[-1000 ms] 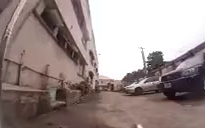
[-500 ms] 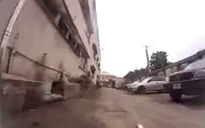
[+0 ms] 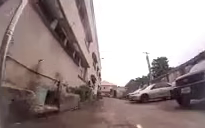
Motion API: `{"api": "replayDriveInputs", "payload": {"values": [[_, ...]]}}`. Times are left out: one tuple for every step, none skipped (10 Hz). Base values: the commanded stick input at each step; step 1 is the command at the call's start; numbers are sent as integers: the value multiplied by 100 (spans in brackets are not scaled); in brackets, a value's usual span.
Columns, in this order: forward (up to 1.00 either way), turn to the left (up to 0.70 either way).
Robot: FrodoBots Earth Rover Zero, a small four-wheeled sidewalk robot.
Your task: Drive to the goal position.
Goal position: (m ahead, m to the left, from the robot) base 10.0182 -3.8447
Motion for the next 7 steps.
{"api": "replayDriveInputs", "payload": {"values": [[84, 3], [84, 3], [84, 3], [84, 3], [84, 3], [84, 3], [84, 3]]}}
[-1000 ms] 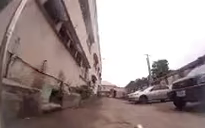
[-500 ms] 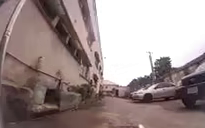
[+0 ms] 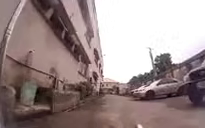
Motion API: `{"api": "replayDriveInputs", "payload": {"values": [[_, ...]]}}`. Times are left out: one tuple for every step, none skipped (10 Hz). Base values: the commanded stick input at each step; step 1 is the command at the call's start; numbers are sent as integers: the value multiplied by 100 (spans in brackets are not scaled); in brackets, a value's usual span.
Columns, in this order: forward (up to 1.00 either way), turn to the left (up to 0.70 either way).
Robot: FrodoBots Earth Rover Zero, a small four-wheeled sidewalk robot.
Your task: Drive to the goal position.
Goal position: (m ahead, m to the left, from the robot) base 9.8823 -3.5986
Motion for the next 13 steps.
{"api": "replayDriveInputs", "payload": {"values": [[84, 3], [84, 3], [84, 3], [84, 3], [84, 3], [84, 3], [84, 3], [84, 3], [84, 3], [84, 3], [84, 3], [84, 3], [84, 3]]}}
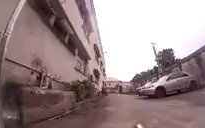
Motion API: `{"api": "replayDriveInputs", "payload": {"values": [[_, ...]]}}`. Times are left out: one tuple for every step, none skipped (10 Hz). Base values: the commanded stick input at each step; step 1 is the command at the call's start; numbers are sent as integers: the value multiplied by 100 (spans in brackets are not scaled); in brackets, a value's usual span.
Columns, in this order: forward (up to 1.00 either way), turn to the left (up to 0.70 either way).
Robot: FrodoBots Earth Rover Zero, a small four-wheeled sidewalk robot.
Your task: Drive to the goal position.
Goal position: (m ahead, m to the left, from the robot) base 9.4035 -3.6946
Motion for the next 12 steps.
{"api": "replayDriveInputs", "payload": {"values": [[84, 3], [84, 3], [84, -21], [84, -23], [84, -4], [84, 1], [84, 3], [84, 3], [84, 3], [84, -22], [84, -33], [84, -31]]}}
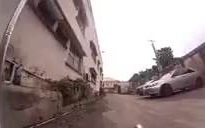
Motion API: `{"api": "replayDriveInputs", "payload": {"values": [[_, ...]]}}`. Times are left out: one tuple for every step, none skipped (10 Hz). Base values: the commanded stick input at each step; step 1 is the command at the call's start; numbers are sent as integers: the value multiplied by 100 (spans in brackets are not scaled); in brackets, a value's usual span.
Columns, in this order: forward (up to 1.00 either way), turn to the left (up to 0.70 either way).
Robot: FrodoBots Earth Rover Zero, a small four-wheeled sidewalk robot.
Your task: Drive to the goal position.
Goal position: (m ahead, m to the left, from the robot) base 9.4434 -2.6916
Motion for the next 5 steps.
{"api": "replayDriveInputs", "payload": {"values": [[84, -5], [84, 3], [84, 3], [84, 3], [84, 3]]}}
